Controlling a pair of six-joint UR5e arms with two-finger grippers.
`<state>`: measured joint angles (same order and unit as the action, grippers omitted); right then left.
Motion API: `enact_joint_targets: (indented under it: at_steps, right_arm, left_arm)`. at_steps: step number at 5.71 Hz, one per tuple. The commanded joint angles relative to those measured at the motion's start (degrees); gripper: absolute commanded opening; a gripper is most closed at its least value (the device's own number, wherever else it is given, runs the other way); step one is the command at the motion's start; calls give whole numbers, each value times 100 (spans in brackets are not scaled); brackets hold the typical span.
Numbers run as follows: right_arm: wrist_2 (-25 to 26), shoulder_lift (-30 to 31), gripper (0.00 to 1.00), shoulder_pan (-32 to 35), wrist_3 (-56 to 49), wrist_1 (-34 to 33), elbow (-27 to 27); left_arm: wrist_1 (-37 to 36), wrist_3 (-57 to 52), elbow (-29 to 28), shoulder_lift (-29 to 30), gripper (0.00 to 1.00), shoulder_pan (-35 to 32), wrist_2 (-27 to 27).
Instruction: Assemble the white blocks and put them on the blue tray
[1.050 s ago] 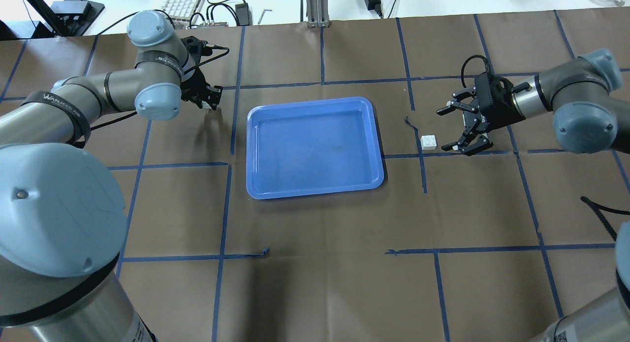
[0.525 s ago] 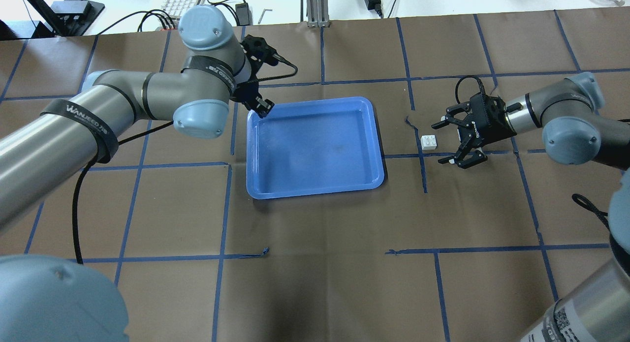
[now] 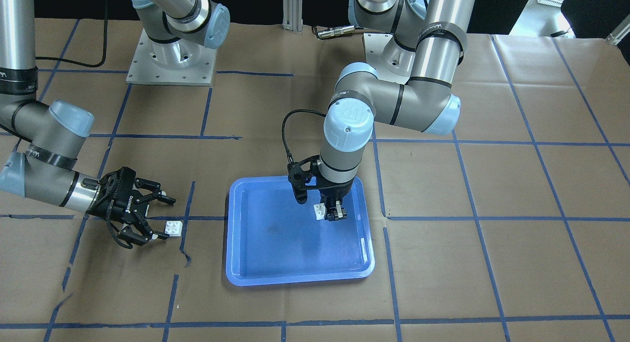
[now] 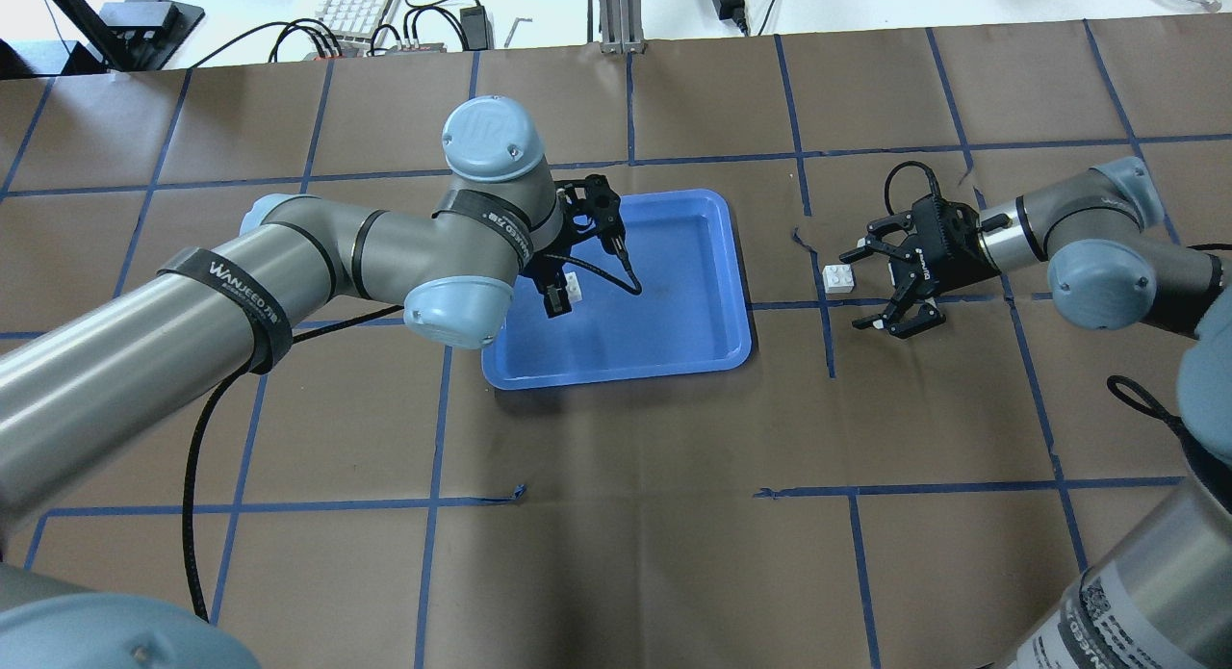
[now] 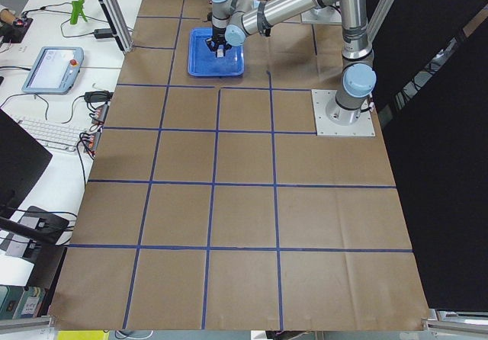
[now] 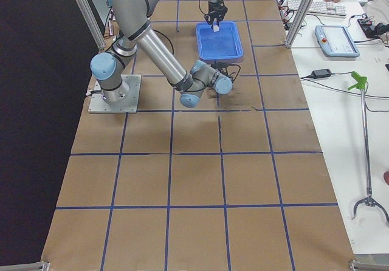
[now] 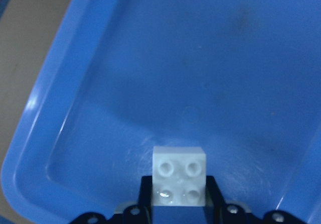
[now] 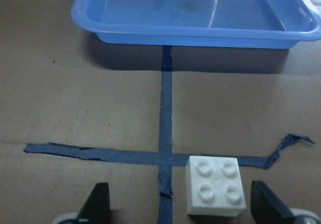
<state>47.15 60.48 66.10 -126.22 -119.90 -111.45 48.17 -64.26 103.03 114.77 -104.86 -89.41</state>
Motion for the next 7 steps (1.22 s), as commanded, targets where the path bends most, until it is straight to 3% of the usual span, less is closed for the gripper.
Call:
enact_joint_targets:
  at_steps: [1,3,4,5,6,7]
  right_arm:
    - [-4,-18,72,0,-8,-7,18]
    - [5,-9,36,0,-8,-50,27]
    - [-4,-1,27,0,0,-129,27]
    - [-4,60,25,9,18,-121,36]
    - [-4,78,25,9,44,-121,166]
    - [22,165,24,17,114,-95,333]
  left_arm:
    - [-53,-439,-80,237,4,-35,38]
    - [-650,-369,-107,597,6,-148,55]
    - [-616,-342,-99,599,8,-341,38]
    - [-633,-333,-107,625,79,-343,55]
    - [-581,-333,-107,503,99,-351,29]
    - [-520,-333,-125,380,99,-325,20]
